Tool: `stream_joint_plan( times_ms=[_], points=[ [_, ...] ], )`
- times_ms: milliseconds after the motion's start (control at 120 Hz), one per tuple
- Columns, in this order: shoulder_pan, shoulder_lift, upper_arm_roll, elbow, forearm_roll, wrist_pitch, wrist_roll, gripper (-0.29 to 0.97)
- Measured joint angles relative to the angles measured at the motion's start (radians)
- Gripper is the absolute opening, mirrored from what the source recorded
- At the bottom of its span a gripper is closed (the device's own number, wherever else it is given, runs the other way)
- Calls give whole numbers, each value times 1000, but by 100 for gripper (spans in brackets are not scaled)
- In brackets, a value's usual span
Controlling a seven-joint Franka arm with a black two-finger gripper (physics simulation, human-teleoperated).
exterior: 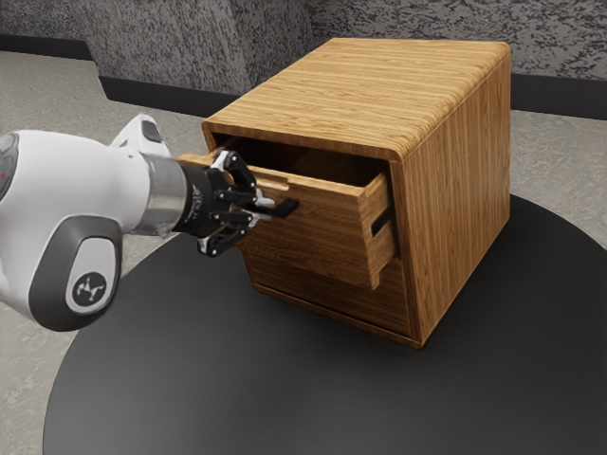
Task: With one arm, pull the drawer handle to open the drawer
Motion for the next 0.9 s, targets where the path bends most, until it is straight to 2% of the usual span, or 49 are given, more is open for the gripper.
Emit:
stream_joint_plan(
  times_ms=[525,900],
  points=[
    [1,-225,-38,-180,-4,-20,12,-9],
    [17,-375,-32,-281,-4,-48,17,-9]
  ],
)
